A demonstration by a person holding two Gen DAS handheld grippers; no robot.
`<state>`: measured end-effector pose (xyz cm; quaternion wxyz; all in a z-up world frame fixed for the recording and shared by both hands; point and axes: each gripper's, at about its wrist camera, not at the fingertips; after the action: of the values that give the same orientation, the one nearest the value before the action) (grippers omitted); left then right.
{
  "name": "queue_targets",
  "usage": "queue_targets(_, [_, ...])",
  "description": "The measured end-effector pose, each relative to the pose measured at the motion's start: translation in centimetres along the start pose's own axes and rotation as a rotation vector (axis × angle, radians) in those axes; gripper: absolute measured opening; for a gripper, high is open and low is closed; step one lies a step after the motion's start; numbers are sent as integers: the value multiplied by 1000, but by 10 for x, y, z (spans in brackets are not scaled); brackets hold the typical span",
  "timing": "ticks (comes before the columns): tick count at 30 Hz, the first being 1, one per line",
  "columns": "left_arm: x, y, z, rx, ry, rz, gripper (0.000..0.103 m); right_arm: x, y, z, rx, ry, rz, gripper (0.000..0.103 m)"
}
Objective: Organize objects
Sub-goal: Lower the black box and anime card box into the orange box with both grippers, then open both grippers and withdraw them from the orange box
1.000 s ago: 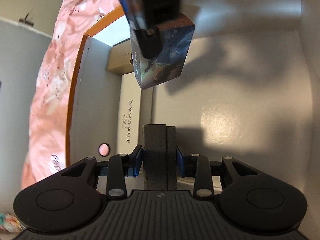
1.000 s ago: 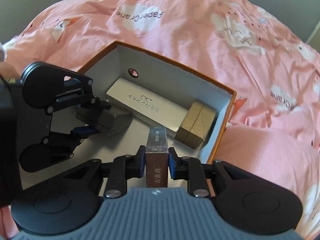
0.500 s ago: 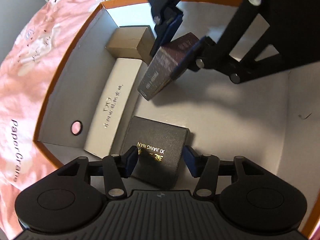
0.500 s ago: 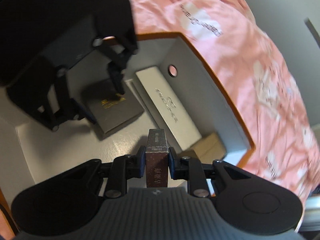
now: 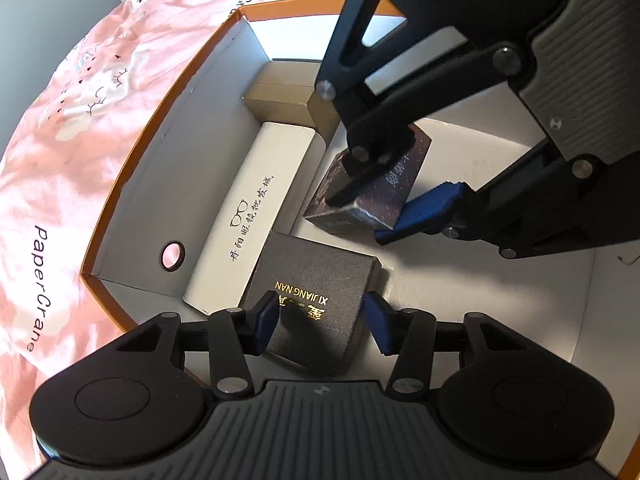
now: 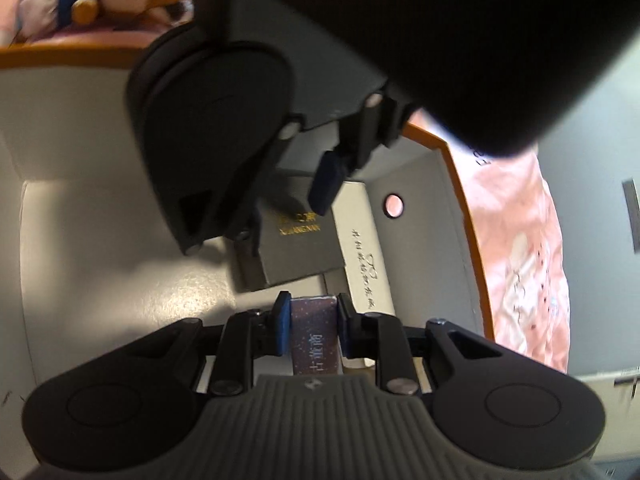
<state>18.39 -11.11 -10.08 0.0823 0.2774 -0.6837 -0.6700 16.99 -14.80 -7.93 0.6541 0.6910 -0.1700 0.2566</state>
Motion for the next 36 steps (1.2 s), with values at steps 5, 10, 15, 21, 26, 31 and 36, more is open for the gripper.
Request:
queue_targets(5, [2, 3, 6, 13, -32, -14, 58, 0, -10, -2, -20, 48, -43, 33])
queue_targets(10, [4, 5, 10, 26, -78, -47, 65, 10, -25, -1, -84, 2, -82, 52])
queue_targets(15, [-2, 8, 11, 21, -84, -27, 66, 37, -39, -1, -166, -128, -220, 74])
queue_targets(21, [0, 19, 24, 69, -69, -19, 66, 73, -52, -3, -302, -252, -352, 85])
queue_targets(26, [-17, 40, 40, 137, 21, 61, 66, 88, -72, -7, -401, -334, -429, 60])
queue_targets(31, [-44, 57, 65, 199, 91, 98, 66, 91, -79, -15, -395, -335, -444, 50])
queue_targets(36, [-51, 75, 57, 256, 131, 117, 66, 93, -80, -27, -361, -311, -448, 49])
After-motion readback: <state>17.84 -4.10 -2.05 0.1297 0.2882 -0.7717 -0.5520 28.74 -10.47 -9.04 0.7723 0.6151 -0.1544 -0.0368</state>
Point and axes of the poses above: each gripper's, at about its wrist camera, not at the fingertips, and y roughly against the way its jaws point, x to its right, z to its underside, and after that the axes turned 14 degrees about -x, right-handed
